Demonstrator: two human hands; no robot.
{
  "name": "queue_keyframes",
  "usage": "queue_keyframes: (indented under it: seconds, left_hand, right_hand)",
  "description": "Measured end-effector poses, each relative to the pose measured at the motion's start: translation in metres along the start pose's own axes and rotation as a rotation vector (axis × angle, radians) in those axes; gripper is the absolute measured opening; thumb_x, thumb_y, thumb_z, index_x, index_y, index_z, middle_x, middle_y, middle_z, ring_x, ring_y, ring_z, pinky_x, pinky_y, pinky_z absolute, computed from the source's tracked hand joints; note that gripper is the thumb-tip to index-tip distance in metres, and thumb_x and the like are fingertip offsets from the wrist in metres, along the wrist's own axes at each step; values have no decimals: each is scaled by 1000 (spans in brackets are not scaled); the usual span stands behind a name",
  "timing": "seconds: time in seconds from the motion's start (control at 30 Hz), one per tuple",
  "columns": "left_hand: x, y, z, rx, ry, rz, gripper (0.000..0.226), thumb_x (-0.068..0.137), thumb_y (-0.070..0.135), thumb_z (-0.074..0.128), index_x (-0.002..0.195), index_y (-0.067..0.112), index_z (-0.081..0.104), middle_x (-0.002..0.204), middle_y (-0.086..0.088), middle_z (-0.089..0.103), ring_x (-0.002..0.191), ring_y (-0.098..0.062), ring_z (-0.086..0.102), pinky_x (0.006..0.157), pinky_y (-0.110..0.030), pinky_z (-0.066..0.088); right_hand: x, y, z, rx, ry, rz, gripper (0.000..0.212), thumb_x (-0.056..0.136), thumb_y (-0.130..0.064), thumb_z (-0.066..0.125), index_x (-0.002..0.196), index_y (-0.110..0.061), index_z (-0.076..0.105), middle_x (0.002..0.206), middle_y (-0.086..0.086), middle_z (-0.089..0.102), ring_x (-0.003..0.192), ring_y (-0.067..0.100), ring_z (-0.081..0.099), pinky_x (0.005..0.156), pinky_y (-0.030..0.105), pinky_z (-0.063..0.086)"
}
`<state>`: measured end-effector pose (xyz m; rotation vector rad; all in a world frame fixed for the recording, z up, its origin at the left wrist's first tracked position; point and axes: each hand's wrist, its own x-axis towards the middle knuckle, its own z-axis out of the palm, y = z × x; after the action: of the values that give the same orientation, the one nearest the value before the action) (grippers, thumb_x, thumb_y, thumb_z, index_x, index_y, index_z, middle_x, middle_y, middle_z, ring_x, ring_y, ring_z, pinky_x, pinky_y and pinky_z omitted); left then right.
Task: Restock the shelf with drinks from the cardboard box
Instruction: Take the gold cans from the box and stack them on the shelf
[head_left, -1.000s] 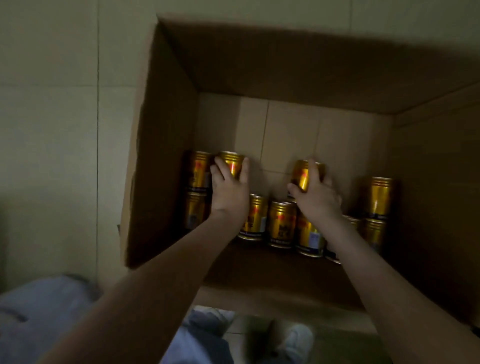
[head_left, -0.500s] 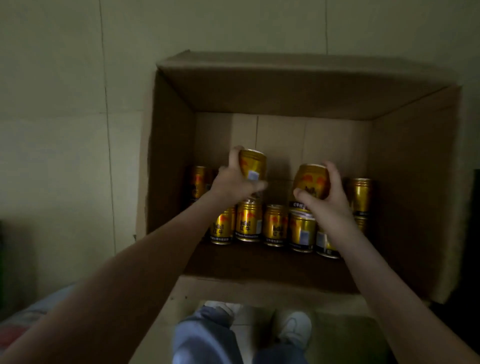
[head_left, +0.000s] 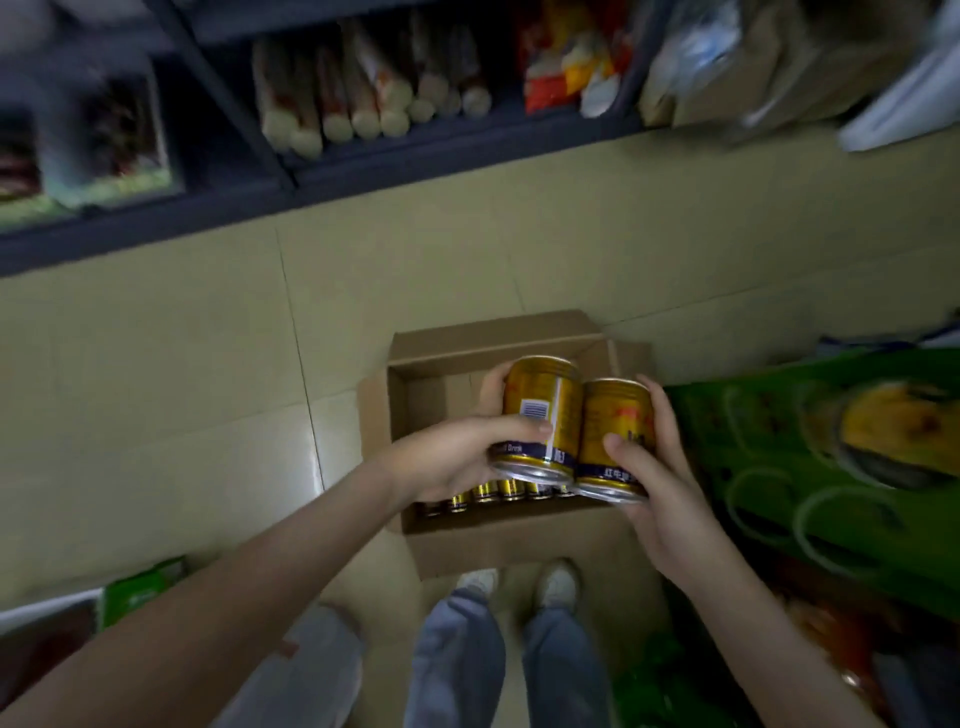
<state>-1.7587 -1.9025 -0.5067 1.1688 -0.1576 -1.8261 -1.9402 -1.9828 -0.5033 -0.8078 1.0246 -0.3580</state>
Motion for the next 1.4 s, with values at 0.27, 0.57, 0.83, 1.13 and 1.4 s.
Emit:
queue_keyframes:
  seconds: [0.27, 0.57, 0.83, 1.13, 1.4]
  left_hand:
    - [-106, 34, 147, 290, -271, 85, 86, 75, 7, 64, 137, 43, 17, 137, -7, 40, 120, -28, 54, 91, -44, 53]
    - [-200, -76, 328, 646, -709, 85, 76, 82, 17, 73, 128, 52, 23, 125, 7, 51, 106, -20, 62, 90, -49, 50]
    - [-309, -282, 557, 942, -1029, 390, 78, 80, 8, 74, 135, 29, 23, 122, -5, 47, 97, -9, 58, 79, -22, 50]
    - [-419, -404, 686, 1078, -1355, 412, 78, 84, 8, 70, 135, 39, 19, 127, 2, 40, 104, -14, 58, 85, -33, 55]
    - [-455, -427, 787, 1105, -1458, 774, 80, 80, 15, 76, 135, 44, 25, 124, 14, 40, 99, -6, 62, 82, -28, 56]
  right_hand:
    - [-181, -82, -11, -18, 145, -260, 78, 73, -20, 79, 132, -52, 39, 128, 1, 58, 111, 26, 63, 89, 44, 53]
    - [-442, -36, -84, 59, 567, -467, 72, 64, -38, 74, 115, -72, 36, 132, -6, 51, 114, 22, 61, 94, 47, 51]
    - [-719, 57, -183, 93, 1010, -736, 75, 78, -27, 66, 134, -56, 25, 127, -5, 51, 105, 17, 62, 83, 33, 51]
    - [-908, 121, -228, 89, 1170, -909, 69, 83, -25, 62, 131, -61, 29, 126, 3, 51, 102, 25, 66, 85, 45, 54]
    - [-983, 103, -282, -84, 1285, -1060, 66, 82, -28, 67, 126, -63, 31, 129, -7, 46, 102, 11, 64, 81, 33, 56]
